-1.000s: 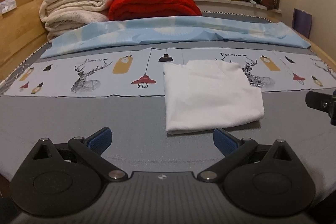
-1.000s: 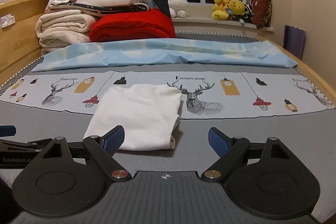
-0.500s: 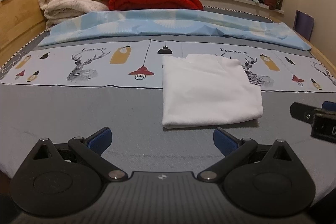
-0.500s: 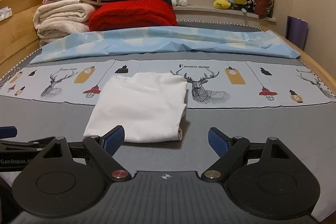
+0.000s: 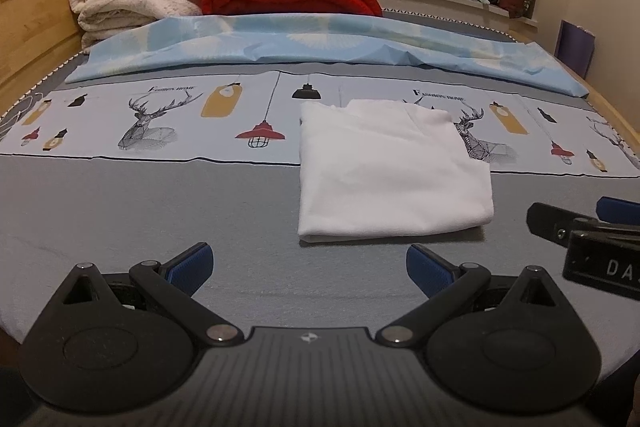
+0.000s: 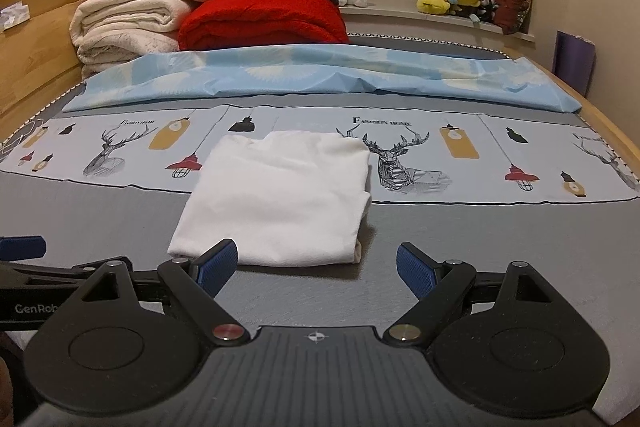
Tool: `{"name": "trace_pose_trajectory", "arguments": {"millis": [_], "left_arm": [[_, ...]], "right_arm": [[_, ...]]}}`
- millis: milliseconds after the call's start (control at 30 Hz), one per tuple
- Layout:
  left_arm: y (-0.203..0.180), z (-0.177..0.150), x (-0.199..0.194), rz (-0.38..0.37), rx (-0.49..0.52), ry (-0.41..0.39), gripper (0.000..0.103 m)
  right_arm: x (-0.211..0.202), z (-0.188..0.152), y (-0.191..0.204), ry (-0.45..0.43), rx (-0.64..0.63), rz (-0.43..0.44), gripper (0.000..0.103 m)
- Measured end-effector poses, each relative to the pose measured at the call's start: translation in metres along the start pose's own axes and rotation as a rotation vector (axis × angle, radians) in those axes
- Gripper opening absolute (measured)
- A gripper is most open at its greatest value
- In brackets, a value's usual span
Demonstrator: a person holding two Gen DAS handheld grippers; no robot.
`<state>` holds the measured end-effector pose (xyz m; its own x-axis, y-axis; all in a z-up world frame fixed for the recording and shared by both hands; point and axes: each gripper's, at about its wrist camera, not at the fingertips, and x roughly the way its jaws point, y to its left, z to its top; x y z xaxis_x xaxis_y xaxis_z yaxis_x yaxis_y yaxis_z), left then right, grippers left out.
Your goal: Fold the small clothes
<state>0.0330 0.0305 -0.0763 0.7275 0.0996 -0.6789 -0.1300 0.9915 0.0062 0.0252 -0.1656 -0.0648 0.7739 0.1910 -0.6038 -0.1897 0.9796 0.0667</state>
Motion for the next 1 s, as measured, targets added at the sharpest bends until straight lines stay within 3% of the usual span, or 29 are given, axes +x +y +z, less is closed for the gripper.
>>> {"name": "trace_pose_trajectory", "arguments": {"millis": [1000], "left_arm": [[-0.0009,-0.0020,-0.0022,-0.013,0.013,-0.003,0.103]], "right_arm": [[-0.0026,-0.0031,0.0075,0.001,-0.040,0.010,0.087]]}}
